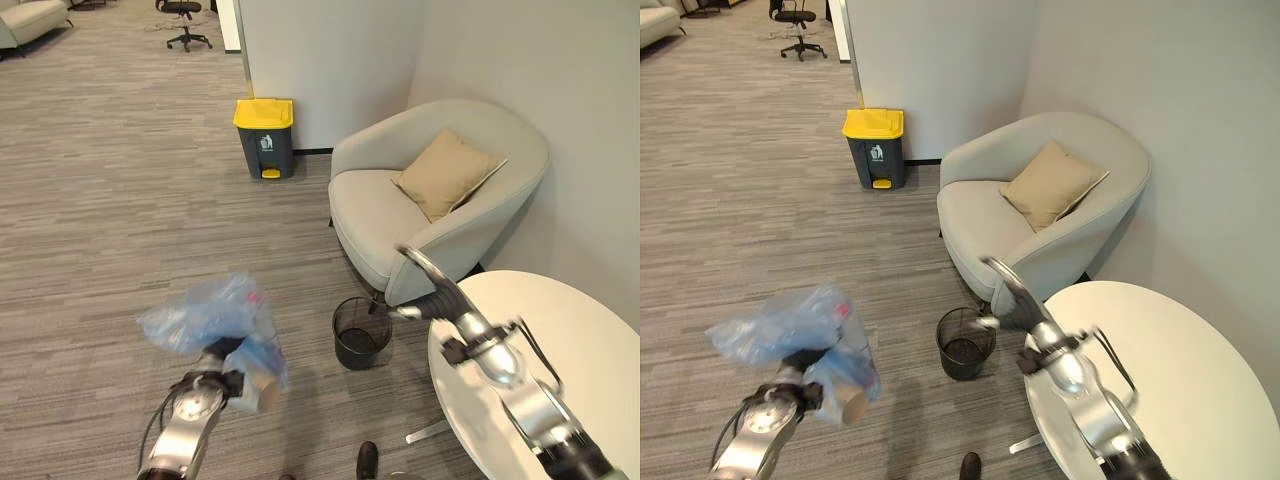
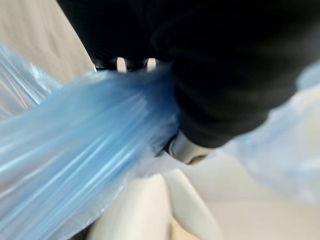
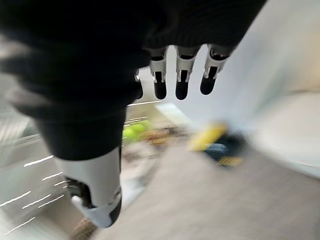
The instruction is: Gather garbage on tea table into small bin, then transfer packed bag to large trash can.
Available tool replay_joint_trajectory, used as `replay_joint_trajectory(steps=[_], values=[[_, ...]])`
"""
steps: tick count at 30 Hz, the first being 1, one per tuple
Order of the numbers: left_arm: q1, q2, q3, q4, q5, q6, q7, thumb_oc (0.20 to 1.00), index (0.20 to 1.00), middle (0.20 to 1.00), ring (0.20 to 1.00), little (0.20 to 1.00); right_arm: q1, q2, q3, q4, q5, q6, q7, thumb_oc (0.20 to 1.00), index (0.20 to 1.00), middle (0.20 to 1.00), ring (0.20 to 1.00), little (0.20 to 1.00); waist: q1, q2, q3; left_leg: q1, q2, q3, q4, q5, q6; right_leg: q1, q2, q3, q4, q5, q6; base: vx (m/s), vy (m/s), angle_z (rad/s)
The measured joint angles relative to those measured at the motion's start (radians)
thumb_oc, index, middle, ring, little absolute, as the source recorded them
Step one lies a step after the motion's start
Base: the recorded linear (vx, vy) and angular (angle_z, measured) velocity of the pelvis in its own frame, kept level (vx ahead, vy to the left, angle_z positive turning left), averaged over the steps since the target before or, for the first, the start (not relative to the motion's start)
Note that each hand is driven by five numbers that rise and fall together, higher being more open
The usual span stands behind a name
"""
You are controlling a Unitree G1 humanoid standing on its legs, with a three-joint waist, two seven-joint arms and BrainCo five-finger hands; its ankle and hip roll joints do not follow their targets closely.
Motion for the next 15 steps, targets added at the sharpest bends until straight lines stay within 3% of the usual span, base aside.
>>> replay_joint_trajectory(steps=[2, 5, 11, 15], values=[[0.041, 0.003, 0.054, 0.009, -0.001, 0.003, -0.009, 0.200, 0.200, 0.200, 0.200, 0.200, 0.052, -0.002, -0.038, 0.048, 0.017, 0.042, 0.011, 1.000, 1.000, 1.000, 1.000, 1.000, -0.002, 0.002, 0.002, 0.001, 0.000, 0.000, 0.000, -0.006, 0.004, 0.001, 0.001, 0.000, 0.000, -0.001, -0.001, 0.00, 0.000, 0.00], [0.064, 0.000, 0.096, 0.064, -0.001, 0.005, -0.033, 0.200, 0.200, 0.200, 0.200, 0.200, 0.124, 0.014, -0.104, 0.119, 0.052, 0.046, 0.034, 1.000, 1.000, 1.000, 1.000, 1.000, -0.003, 0.009, 0.006, 0.000, 0.001, -0.004, 0.000, -0.007, 0.001, 0.002, 0.001, -0.003, 0.000, -0.002, -0.001, 0.00, -0.011, 0.02], [0.113, 0.002, 0.097, 0.120, -0.001, 0.006, -0.064, 0.200, 0.200, 0.200, 0.200, 0.200, 0.146, 0.019, -0.113, 0.222, 0.053, 0.040, 0.044, 1.000, 1.000, 1.000, 1.000, 1.000, 0.003, 0.007, 0.008, -0.009, 0.005, -0.024, 0.000, -0.006, -0.001, 0.002, 0.001, -0.023, 0.000, -0.003, -0.001, -0.02, -0.048, 0.11], [0.115, 0.000, 0.095, 0.158, -0.013, 0.006, -0.085, 0.200, 0.200, 0.200, 0.200, 0.200, 0.133, 0.039, -0.115, 0.276, 0.073, 0.039, 0.043, 1.000, 1.000, 1.000, 1.000, 1.000, 0.017, 0.006, 0.035, -0.056, 0.007, -0.049, 0.073, -0.006, -0.008, -0.003, 0.001, -0.032, 0.001, -0.005, -0.004, -0.16, -0.066, 0.18]])
